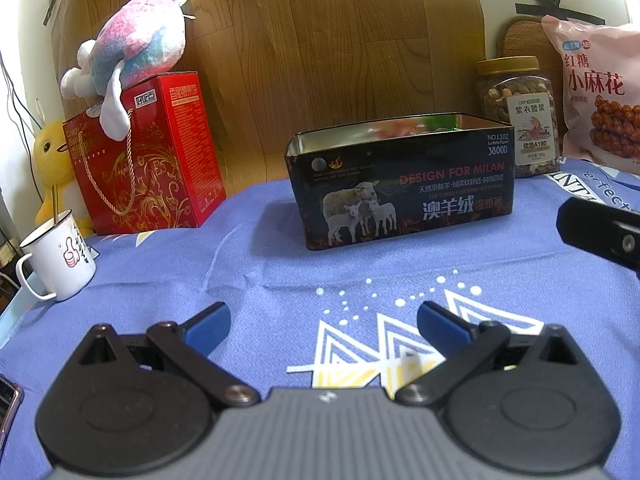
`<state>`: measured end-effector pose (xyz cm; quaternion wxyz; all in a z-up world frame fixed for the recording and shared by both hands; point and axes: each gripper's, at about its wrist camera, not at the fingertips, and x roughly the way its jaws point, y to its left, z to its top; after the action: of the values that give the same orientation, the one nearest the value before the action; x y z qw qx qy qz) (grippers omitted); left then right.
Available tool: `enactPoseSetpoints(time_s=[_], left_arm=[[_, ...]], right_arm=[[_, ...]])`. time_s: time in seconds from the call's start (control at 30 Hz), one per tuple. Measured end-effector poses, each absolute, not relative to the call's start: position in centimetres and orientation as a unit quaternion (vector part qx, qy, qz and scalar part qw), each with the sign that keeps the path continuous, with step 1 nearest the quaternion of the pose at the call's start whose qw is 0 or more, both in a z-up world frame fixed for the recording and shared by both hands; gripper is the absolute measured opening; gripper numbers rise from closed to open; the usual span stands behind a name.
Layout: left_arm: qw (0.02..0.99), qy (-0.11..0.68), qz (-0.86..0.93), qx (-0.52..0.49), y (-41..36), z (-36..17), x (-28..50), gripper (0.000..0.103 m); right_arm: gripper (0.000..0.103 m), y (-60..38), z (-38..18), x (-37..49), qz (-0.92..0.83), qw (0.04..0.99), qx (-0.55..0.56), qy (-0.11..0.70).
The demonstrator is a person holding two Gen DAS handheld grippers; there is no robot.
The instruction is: Organize snacks
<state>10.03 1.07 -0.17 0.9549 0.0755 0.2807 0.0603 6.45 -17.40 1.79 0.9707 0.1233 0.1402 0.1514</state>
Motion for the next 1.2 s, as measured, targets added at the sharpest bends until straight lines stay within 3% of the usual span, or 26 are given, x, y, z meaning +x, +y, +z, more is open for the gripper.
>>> enactPoseSetpoints(time_s=[1.2], left_arm=[[0.959,0.271,0.048,0.069,1.33,-0.04,9.75,0.103]], right_arm=[[0.081,-17.41,1.77,6.41,0.151,0.971,0.123,0.140]])
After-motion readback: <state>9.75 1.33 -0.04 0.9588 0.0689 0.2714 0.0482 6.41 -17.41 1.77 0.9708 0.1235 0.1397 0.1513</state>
